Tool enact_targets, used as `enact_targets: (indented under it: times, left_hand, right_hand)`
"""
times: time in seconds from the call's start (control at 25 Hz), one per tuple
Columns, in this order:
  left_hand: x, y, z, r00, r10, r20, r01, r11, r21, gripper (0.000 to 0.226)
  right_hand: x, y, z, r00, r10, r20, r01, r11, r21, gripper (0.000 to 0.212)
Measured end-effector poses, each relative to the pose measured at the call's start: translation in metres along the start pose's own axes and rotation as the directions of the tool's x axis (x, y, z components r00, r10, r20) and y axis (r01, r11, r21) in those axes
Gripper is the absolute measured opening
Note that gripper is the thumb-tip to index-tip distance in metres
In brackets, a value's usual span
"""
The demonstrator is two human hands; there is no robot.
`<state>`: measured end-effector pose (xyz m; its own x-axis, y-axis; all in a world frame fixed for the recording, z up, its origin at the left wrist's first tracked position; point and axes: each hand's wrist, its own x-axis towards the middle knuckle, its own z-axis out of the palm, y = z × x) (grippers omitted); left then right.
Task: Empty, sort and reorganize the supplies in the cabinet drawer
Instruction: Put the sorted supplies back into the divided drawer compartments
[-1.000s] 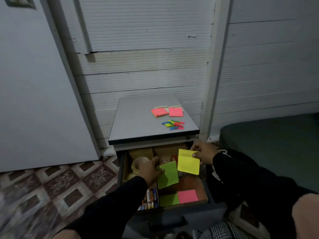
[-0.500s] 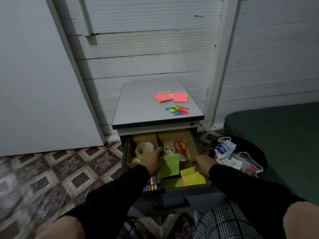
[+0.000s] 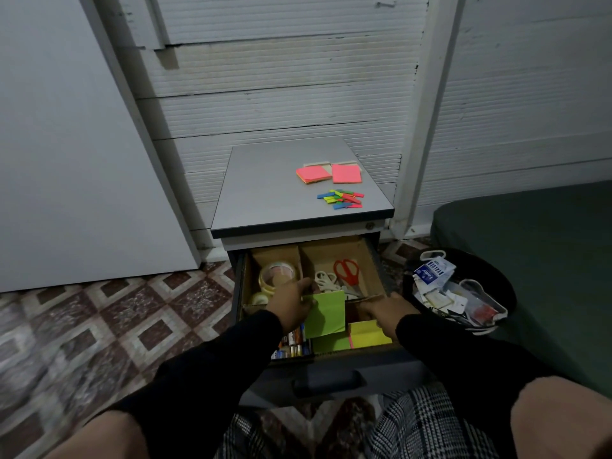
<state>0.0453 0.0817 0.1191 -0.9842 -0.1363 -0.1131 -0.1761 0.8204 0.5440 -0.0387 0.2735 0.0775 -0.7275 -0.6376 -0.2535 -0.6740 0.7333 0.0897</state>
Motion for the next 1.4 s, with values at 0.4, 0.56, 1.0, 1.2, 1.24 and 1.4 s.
enact_targets:
  times: [0.4,0.56,1.0,1.2,1.24,1.4]
  left_hand:
    - [0.010,0.004,0.005,0.999,-0.010,0.032,0.010,1.000,-0.014,0.023]
    - [0.017,0.009,0.007,0.999,0.006,0.037,-0.005,1.000,-0.015,0.022]
    - [0.035,0.008,0.052,0.964,-0.184,0.191,0.086,0.897,0.434,0.033]
    - [0.031,0.012,0.052,0.981,-0.110,0.160,-0.011,0.792,0.610,0.036]
    - [0.029,0.013,0.052,0.984,-0.091,0.155,-0.032,0.764,0.645,0.035]
    - [0.022,0.011,0.062,0.980,-0.050,0.191,-0.109,0.669,0.735,0.035]
  right_hand:
    - [0.010,0.014,0.022,0.991,-0.134,0.028,0.134,0.991,0.001,0.057]
    - [0.005,0.022,0.013,0.996,-0.073,-0.049,0.082,0.972,0.219,0.052]
    - [-0.017,0.038,-0.009,0.987,0.058,-0.153,0.004,0.927,0.376,0.036]
    - [-0.020,0.042,-0.016,0.983,0.066,-0.169,0.009,0.911,0.412,0.032]
    - [-0.021,0.042,-0.016,0.983,0.072,-0.169,0.005,0.910,0.415,0.032]
    - [-0.021,0.042,-0.017,0.985,0.081,-0.155,-0.007,0.904,0.428,0.032]
